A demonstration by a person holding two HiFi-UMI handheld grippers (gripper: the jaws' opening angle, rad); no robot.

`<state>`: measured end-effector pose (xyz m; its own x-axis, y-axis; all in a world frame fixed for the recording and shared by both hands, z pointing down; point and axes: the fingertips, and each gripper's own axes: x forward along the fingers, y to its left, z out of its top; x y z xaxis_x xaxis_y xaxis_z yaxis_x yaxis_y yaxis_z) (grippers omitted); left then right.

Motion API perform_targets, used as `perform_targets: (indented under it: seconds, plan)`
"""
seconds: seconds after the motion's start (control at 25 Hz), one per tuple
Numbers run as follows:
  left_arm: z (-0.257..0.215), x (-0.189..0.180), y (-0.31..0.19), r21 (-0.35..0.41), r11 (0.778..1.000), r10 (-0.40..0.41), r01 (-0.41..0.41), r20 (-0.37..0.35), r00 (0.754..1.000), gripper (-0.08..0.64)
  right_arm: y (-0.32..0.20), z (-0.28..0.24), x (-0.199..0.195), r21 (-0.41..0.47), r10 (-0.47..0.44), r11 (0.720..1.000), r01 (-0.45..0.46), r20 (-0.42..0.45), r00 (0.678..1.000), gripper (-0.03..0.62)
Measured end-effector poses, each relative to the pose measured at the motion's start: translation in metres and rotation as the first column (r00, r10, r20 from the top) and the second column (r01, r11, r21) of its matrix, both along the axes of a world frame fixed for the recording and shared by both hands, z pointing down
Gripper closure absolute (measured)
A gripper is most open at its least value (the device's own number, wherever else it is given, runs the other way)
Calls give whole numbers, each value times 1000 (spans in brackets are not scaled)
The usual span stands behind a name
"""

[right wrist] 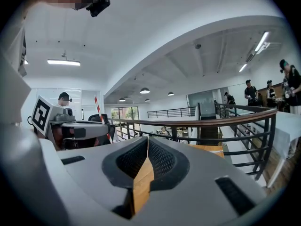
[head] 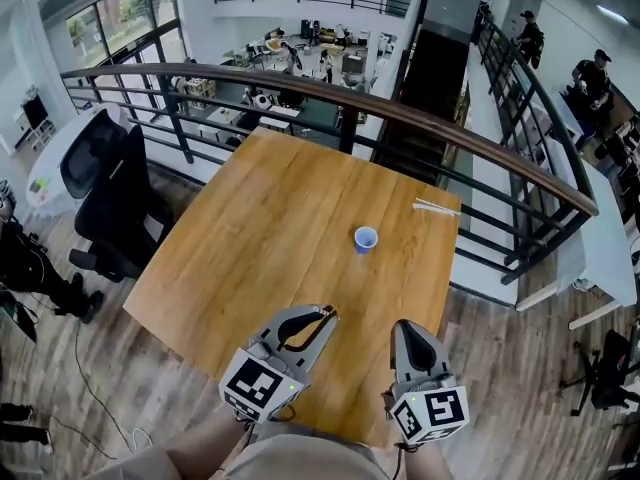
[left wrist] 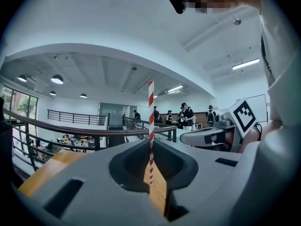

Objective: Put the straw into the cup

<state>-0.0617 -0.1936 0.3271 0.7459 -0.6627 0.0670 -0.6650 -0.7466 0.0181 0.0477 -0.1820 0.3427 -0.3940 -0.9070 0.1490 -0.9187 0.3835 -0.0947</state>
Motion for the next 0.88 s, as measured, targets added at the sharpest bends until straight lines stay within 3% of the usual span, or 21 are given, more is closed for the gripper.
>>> perform_targets:
  seconds: [0.08, 0.24, 0.6, 0.88]
  plan:
    - [-2, 2, 6, -23, 1000, -7, 8, 6, 1000, 526, 4, 3, -1, -3, -12, 1000, 12, 13, 1000, 571]
    - [1, 7, 7, 3, 1000, -3, 3, 33, 999, 526, 7, 12, 1, -24, -24, 999, 24, 35, 999, 571]
    - [11, 6, -9, -11, 1000, -17, 18, 26, 1000, 526, -6, 22, 2, -47, -34, 998, 35, 35, 999, 571]
    - [-6, 19, -56, 51, 998, -34, 31, 54, 998, 526, -40, 22, 13, -59, -20, 998, 23, 63, 998, 571]
